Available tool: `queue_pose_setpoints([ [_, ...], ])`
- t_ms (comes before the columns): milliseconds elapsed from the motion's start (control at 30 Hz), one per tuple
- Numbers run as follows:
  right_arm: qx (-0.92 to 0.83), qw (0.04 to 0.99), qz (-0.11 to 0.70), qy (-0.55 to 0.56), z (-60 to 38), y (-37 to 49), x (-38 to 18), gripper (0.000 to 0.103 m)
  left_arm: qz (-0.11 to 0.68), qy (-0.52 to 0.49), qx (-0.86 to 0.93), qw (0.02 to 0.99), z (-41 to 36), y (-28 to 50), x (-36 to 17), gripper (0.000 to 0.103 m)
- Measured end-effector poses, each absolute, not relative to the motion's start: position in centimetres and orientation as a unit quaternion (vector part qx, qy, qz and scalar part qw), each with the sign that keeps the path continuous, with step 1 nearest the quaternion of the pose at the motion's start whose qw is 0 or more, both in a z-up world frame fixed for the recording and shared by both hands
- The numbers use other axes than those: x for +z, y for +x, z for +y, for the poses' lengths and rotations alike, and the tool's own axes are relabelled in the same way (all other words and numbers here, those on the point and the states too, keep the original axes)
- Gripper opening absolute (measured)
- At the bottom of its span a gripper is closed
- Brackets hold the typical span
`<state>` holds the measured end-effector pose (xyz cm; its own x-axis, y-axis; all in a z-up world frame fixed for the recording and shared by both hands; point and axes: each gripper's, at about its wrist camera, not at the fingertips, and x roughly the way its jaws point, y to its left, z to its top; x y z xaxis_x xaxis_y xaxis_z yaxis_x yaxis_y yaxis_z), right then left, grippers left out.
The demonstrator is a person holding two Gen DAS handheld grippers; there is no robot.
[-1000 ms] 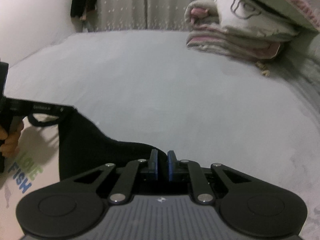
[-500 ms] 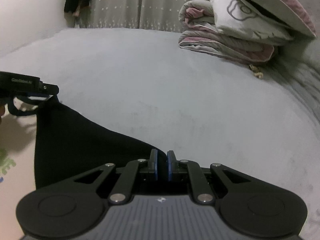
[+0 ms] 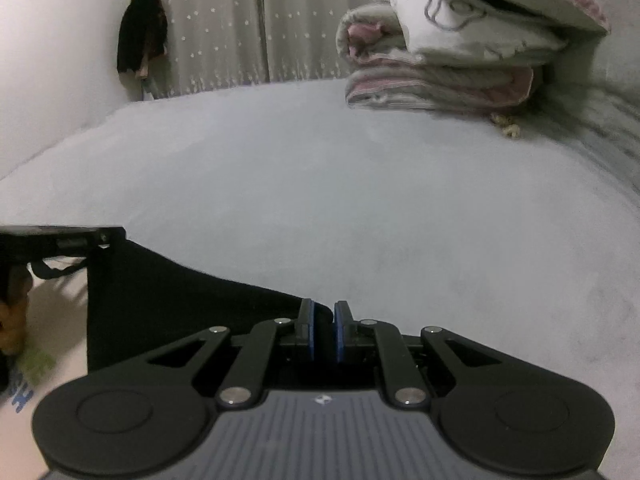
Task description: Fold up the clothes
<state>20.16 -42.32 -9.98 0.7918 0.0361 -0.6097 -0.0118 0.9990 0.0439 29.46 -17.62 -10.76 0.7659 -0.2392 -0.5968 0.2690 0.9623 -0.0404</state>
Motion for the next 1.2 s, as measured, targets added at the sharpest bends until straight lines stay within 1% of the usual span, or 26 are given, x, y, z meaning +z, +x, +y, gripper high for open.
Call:
queue_pose_setpoints([
  [67,0.014,0.943,0.331,0.019,-42.3,20.4,-10.5,0.012,0.315,0.032,-0.128,0.94,-18.0,29.4,-10.2,0.006],
  [100,0.014,0.943,0.332,0.015,-42.3,20.3,-10.3,0.012,0.316,0.036,-0.124,0.94,-18.1,29.2,-9.9,0.011],
  [133,0.013,0.943,0.331,0.017,-42.4,20.0,-10.0,0.013,0.317,0.036,-0.121,0.94,-18.2,29.0,-9.6,0.021],
  [167,0.013,0.944,0.33,0.02,-42.5,19.7,-9.6,0.017,0.318,0.037,-0.118,0.94,-18.3,28.8,-9.2,0.031],
  [200,0.013,0.944,0.329,0.022,-42.6,19.4,-9.3,0.024,0.317,0.035,-0.115,0.941,-18.4,28.4,-8.7,0.047],
  [233,0.011,0.945,0.327,0.028,-42.9,19.0,-8.9,0.028,0.317,0.032,-0.115,0.941,-18.6,27.9,-8.2,0.051],
  [267,0.008,0.946,0.323,0.034,-43.3,18.4,-8.5,0.036,0.317,0.03,-0.115,0.941,-18.7,27.4,-7.6,0.052],
  [300,0.005,0.947,0.318,0.041,-43.6,17.8,-8.1,0.041,0.322,0.024,-0.114,0.94,-18.8,26.9,-7.2,0.054],
  [433,-0.007,0.948,0.316,0.05,-45.3,16.0,-6.8,0.043,0.35,-0.017,-0.115,0.93,-19.7,25.5,-5.5,0.062],
  [600,-0.029,0.949,0.309,0.047,-47.8,14.3,-5.3,0.054,0.358,-0.056,-0.139,0.921,-22.0,23.1,-4.9,0.065],
  [633,-0.029,0.949,0.31,0.048,-48.3,14.1,-5.2,0.055,0.358,-0.064,-0.146,0.92,-22.5,22.6,-4.9,0.065],
  [867,-0.024,0.943,0.33,0.044,-50.8,12.3,-5.5,0.056,0.342,-0.04,-0.181,0.921,-26.6,20.2,-7.0,0.064],
  [1000,-0.021,0.939,0.342,0.037,-51.8,11.2,-5.9,0.056,0.333,-0.026,-0.2,0.921,-28.9,18.8,-8.1,0.062],
  [1200,-0.014,0.935,0.354,0.035,-53.2,9.6,-6.2,0.056,0.315,-0.004,-0.244,0.917,-30.5,17.0,-7.4,0.061],
])
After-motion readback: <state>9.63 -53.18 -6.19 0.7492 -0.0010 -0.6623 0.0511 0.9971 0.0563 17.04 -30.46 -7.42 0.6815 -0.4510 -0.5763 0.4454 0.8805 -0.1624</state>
